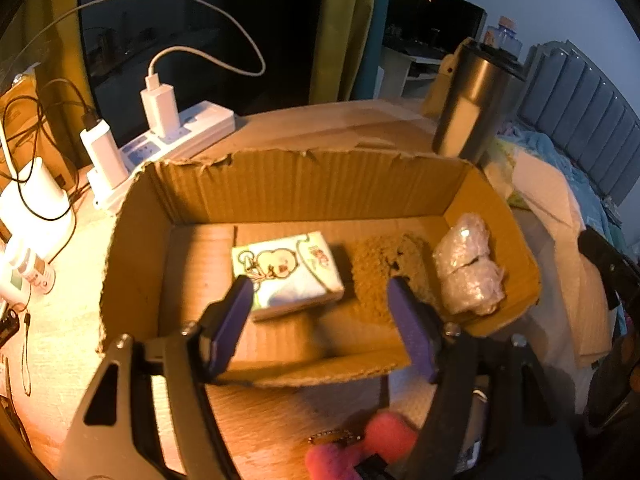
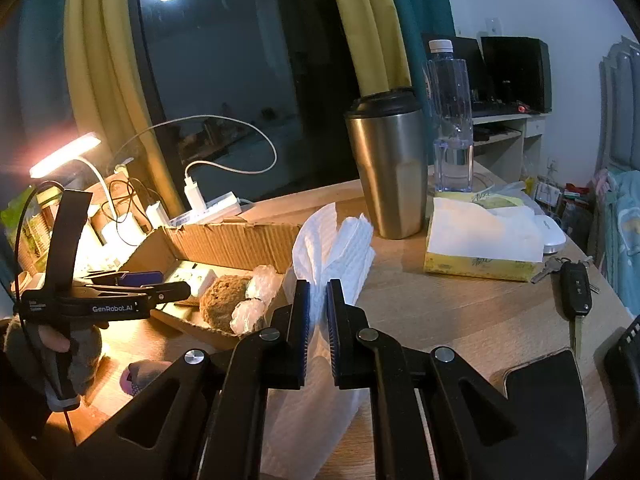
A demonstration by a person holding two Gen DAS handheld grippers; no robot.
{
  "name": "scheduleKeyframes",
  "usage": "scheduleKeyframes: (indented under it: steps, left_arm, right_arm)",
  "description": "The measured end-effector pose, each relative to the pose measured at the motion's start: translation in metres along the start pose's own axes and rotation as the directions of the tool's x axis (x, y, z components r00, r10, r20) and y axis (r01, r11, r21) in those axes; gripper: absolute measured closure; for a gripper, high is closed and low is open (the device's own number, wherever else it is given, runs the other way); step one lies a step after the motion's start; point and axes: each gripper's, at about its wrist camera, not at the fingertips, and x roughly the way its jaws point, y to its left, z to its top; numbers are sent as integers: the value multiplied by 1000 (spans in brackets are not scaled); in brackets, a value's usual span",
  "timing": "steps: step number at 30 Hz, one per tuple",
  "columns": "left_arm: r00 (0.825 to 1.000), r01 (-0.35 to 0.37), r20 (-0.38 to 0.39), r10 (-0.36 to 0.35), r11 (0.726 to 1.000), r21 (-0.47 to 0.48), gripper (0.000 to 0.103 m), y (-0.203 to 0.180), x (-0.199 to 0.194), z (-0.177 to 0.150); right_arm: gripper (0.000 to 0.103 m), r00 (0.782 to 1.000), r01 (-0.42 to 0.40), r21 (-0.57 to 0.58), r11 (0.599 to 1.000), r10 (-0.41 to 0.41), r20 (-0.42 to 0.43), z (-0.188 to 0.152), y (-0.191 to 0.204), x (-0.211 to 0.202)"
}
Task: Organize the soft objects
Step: 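Carry the tissue pack into the box with the left tool and open it, then carry the paper towel into the box with the right tool and release it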
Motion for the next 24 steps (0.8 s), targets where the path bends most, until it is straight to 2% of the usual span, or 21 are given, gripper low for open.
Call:
scheduleKeyframes:
  steps: [12,24]
  left_arm:
    - [997,44,60,-42,999,-19,24,18,-34,-9]
    - [990,49,137,-41,997,-54,24,59,-75,-30]
  right_arm:
    - [93,1000,6,-47,999,-5,19,7,29,-12]
    - [93,998,-53,-126,991,56,18,24,91,-3]
